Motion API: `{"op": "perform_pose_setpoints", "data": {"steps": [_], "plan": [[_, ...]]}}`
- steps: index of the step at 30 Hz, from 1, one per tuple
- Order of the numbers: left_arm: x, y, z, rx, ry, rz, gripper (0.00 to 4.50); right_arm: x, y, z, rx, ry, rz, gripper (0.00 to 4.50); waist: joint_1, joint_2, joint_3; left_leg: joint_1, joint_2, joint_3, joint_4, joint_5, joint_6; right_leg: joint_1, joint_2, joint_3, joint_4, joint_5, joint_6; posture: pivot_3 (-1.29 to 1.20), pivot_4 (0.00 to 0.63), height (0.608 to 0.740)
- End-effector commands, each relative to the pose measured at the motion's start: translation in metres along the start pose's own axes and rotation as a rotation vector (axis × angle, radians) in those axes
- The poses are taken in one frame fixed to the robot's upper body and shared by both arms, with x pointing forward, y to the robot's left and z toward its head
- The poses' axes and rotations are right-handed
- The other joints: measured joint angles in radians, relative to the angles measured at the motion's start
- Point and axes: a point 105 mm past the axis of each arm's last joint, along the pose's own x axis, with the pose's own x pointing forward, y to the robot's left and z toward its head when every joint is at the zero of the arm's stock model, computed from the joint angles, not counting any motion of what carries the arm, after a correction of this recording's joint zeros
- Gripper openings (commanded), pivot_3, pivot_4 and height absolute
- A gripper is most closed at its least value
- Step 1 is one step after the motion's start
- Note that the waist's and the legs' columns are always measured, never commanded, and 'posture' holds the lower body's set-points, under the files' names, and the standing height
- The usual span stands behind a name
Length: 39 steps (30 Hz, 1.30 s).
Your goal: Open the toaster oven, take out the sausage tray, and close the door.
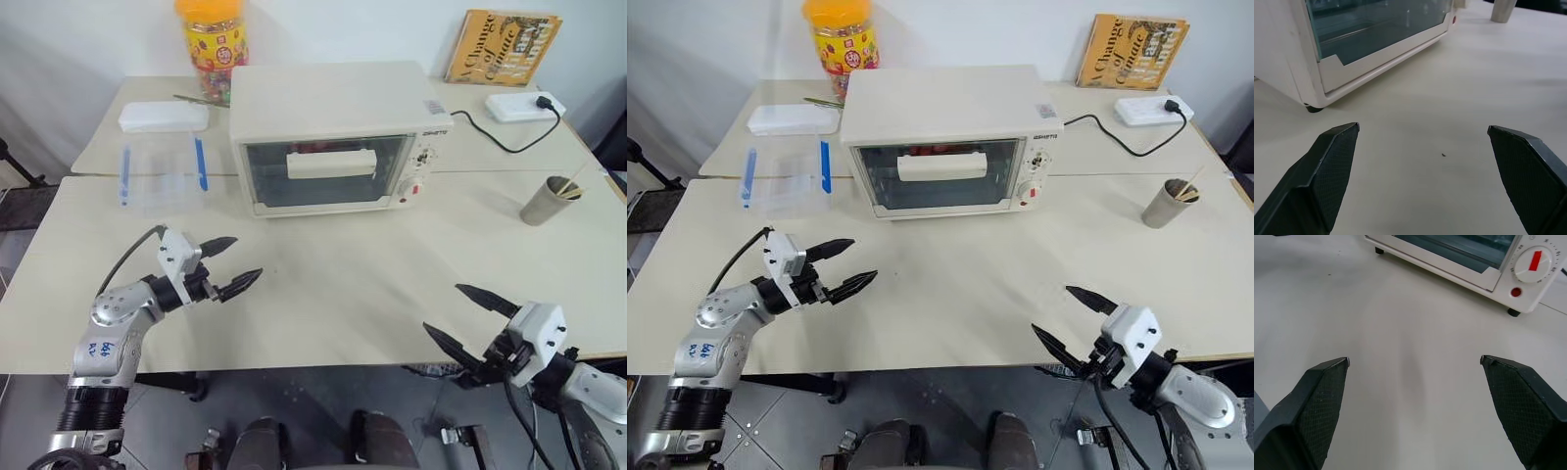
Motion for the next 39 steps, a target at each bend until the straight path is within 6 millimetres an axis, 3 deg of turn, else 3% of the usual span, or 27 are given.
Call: {"op": "perform_pose_setpoints", "data": {"steps": [1, 5, 8, 12, 20, 23, 31, 37, 39], "plan": [[0.0, 0.001, 0.015, 0.018, -0.056, -0.015, 4.48, 0.014, -0.009, 0.023, 0.051, -0.103, -0.009, 4.5, -0.001, 0.0, 0.0, 0.0, 0.0, 0.0, 0.0, 0.0, 0.0, 0.0, 0.0, 0.0, 0.0, 0.0, 0.0, 0.0, 0.15, 0.74], [-0.023, -0.006, 0.048, -0.099, -0.208, -0.124, 4.48, 0.053, -0.014, 0.058, 0.142, -0.221, 0.106, 4.5, -0.019, 0.0, 0.0, 0.0, 0.002, 0.0, 0.003, 0.0, 0.0, 0.0, 0.0, 0.002, 0.002, 0.0, 0.0, 0.0, 0.15, 0.74], [-0.034, -0.004, 0.058, -0.103, -0.211, -0.126, 4.48, 0.077, -0.016, 0.071, 0.133, -0.212, 0.195, 4.5, -0.02, 0.0, 0.001, 0.0, 0.007, -0.001, 0.002, 0.0, -0.001, -0.001, 0.003, 0.0, 0.003, -0.001, -0.002, 0.0, 0.15, 0.74], [-0.039, -0.004, 0.075, -0.071, -0.226, -0.126, 4.48, 0.111, -0.035, 0.092, 0.19, -0.252, 0.198, 4.5, -0.017, 0.0, 0.001, -0.001, 0.005, -0.001, 0.002, -0.001, -0.002, -0.002, 0.003, -0.001, 0.003, -0.002, -0.003, 0.0, 0.15, 0.74], [-0.036, -0.01, 0.075, -0.065, -0.229, -0.088, 4.48, 0.153, -0.048, 0.094, 0.212, -0.211, 0.227, 4.5, -0.021, 0.0, 0.001, -0.002, 0.004, 0.006, 0.002, -0.001, -0.002, -0.002, 0.003, -0.002, 0.003, -0.002, -0.003, 0.0, 0.15, 0.74], [-0.038, -0.013, 0.066, -0.096, -0.229, -0.059, 4.48, 0.167, -0.048, 0.104, 0.189, -0.253, 0.267, 4.5, -0.03, 0.001, 0.001, -0.002, 0.005, 0.009, 0.002, -0.001, -0.002, -0.003, 0.003, 0.0, 0.002, -0.001, -0.003, 0.0, 0.15, 0.74], [-0.043, -0.013, 0.051, -0.139, -0.228, 0.005, 4.48, 0.182, -0.037, 0.118, 0.125, -0.313, 0.354, 4.5, -0.043, 0.001, 0.001, -0.002, 0.007, 0.009, 0.002, 0.0, -0.003, -0.004, 0.005, -0.001, 0.003, -0.002, -0.003, 0.0, 0.15, 0.74], [-0.045, -0.012, 0.05, -0.15, -0.246, 0.02, 4.48, 0.173, -0.018, 0.121, 0.081, -0.324, 0.486, 4.5, -0.045, 0.001, 0.001, -0.003, 0.007, 0.01, 0.001, -0.001, -0.003, -0.006, 0.005, 0.0, 0.004, -0.002, -0.003, 0.0, 0.15, 0.74], [-0.048, -0.003, 0.061, -0.145, -0.28, 0.027, 4.48, 0.16, -0.009, 0.114, 0.012, -0.314, 0.565, 4.5, -0.044, 0.001, 0.001, -0.003, 0.007, 0.01, 0.001, -0.001, -0.003, -0.007, 0.005, 0.0, 0.004, -0.002, -0.003, 0.0, 0.15, 0.74]]}}
